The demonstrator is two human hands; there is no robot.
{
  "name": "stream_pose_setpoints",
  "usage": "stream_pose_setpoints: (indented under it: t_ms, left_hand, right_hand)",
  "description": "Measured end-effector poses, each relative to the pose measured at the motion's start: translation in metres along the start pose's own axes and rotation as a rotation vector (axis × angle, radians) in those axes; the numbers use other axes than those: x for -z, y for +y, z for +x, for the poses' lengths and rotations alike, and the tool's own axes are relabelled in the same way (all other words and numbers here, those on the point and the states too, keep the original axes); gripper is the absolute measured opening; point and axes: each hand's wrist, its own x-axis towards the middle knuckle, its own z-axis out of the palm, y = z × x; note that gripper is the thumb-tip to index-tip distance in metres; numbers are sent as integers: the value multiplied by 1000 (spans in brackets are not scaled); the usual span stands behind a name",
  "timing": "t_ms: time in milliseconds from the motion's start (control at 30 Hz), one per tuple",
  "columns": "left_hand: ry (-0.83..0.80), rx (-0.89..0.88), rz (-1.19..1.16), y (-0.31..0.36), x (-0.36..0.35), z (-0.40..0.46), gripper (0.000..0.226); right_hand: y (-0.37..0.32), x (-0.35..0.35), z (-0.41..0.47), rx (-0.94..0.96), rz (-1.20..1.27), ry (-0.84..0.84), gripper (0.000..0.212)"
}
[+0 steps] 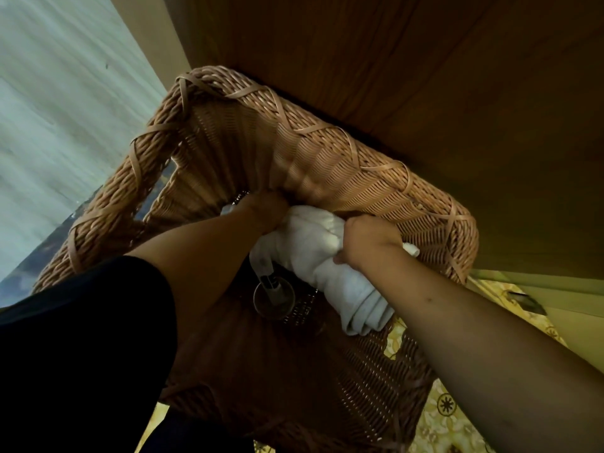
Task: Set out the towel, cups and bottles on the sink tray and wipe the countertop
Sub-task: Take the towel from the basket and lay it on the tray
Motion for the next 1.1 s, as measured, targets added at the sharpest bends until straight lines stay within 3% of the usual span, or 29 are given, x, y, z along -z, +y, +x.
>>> stream_pose_setpoints:
  t_ms: [133, 267, 467, 600, 767, 900, 1100]
  left_hand:
    - [-5, 74, -93, -6, 15, -20, 36]
    - [41, 83, -4, -12, 34, -44, 36]
    - [229, 86, -128, -20, 66, -85, 38]
    - [269, 115, -136, -22, 90, -117, 44]
    - [466, 171, -168, -19, 114, -167, 43]
    - [556, 205, -275, -6, 130, -208, 39]
    - [818, 285, -298, 17, 159, -277, 29]
  right_hand:
    - [1, 12, -19, 41, -31, 85, 63]
    - [6, 38, -43, 91, -29, 170, 51]
    - [18, 77, -84, 143, -45, 240, 50]
    - [26, 100, -114, 180, -67, 301, 53]
    - [44, 131, -158, 261, -84, 428, 56]
    - [60, 157, -191, 328, -114, 492, 51]
    - [77, 202, -240, 407, -204, 638, 37]
